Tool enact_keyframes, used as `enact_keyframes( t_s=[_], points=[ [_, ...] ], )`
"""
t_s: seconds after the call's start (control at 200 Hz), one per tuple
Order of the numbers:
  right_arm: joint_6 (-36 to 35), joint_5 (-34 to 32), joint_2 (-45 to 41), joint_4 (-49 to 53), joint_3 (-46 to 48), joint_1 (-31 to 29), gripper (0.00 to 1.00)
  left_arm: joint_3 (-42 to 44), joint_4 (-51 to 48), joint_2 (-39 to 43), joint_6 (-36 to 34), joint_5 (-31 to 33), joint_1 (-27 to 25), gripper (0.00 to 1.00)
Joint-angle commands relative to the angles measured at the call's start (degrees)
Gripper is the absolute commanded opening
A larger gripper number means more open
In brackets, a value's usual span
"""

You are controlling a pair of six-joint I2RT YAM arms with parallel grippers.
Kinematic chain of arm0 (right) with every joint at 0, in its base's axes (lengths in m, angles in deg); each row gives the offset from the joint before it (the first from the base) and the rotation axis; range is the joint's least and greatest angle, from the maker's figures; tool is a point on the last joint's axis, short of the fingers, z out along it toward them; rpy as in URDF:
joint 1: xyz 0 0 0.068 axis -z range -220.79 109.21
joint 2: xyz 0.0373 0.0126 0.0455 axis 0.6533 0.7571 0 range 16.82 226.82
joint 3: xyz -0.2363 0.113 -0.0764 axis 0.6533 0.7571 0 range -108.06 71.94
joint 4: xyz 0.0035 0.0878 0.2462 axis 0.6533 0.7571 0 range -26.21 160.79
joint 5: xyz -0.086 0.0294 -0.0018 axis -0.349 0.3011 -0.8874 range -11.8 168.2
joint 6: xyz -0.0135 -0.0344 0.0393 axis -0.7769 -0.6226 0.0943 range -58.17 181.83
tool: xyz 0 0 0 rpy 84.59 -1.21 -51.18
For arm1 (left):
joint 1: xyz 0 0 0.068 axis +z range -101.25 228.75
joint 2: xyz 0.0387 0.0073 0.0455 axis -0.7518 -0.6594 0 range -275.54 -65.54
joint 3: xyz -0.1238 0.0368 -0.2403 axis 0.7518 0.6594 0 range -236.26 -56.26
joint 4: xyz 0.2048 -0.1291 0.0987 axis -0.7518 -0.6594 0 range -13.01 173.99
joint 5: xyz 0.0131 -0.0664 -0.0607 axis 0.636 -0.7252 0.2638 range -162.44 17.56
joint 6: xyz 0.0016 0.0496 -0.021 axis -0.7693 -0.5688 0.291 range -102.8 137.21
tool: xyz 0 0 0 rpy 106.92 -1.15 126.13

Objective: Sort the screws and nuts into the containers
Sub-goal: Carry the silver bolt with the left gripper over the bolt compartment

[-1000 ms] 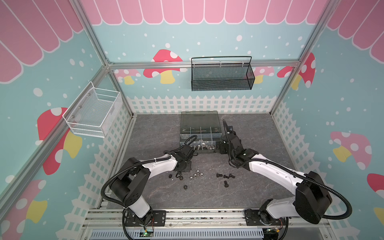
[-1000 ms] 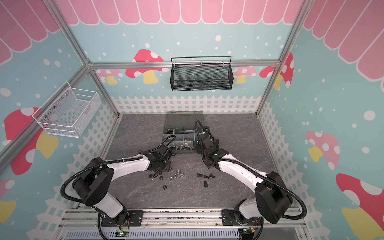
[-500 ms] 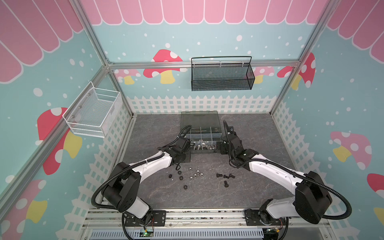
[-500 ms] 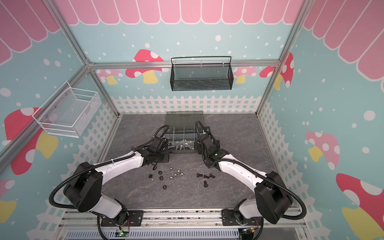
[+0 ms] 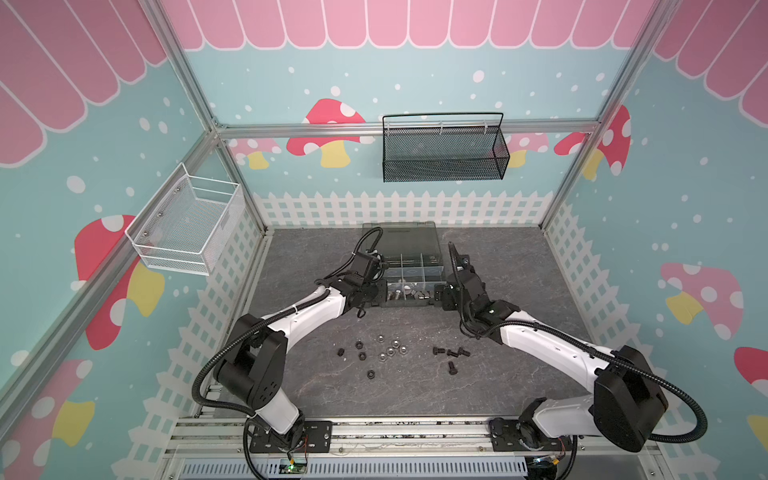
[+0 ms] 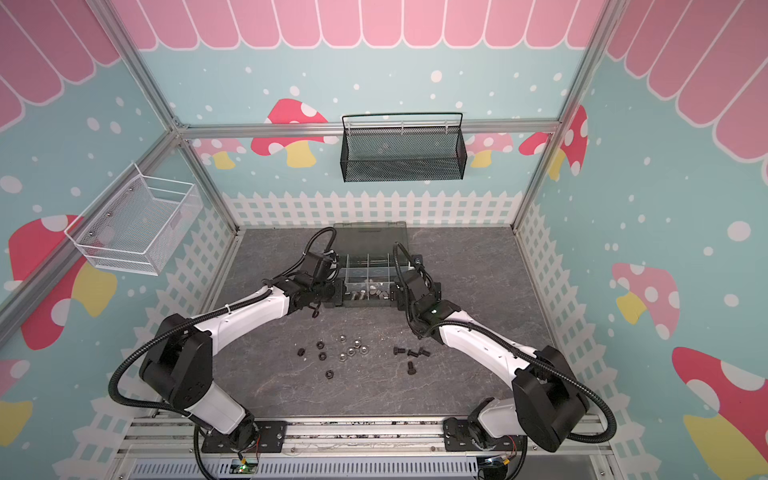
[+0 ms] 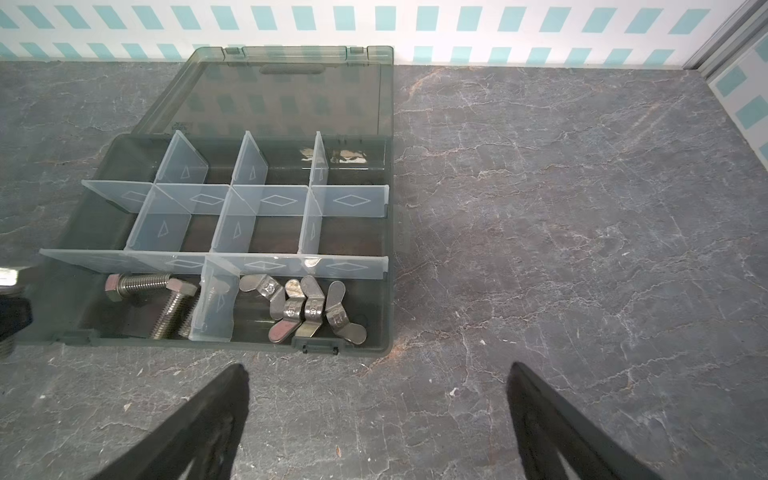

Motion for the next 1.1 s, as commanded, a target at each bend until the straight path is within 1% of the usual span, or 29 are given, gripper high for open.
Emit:
enact_keyframes(
  t_s=[0.0,0.2,0.435,0.635,0.795,0.931,1.096],
  points=[
    [1.16,-1.23,-1.69,0.47,0.74,0.42,0.98,-3.17,1.72,-2.17,-7.54,-2.44,1.41,0.07],
    [1.40,-1.26,-2.32,0.48,1.02,0.45,0.98,-6.70,-1.23,-5.28,-17.19,-3.73,1.88,0.08],
    [1.71,-0.99,-1.60,0.49,0.63,0.49,0.98,-6.84,-3.12,-6.16,-23.83,-0.17,2.14,0.08],
    [1.67,-0.74,-0.68,0.50,0.34,0.49,0.98,-5.25,-3.11,-5.72,-27.29,1.40,2.06,0.09],
    [1.68,-0.65,-0.28,0.41,0.19,0.52,0.98,-4.66,-2.09,-6.31,-28.49,2.51,2.14,0.09],
    [1.74,-0.56,-0.25,0.48,0.24,0.63,0.98,-4.36,-2.01,-6.51,-29.62,2.12,2.19,0.10],
    [1.73,-0.49,-0.02,0.50,0.14,0.58,0.98,-3.57,-1.33,-6.74,-31.86,1.26,2.14,0.13]
  ],
)
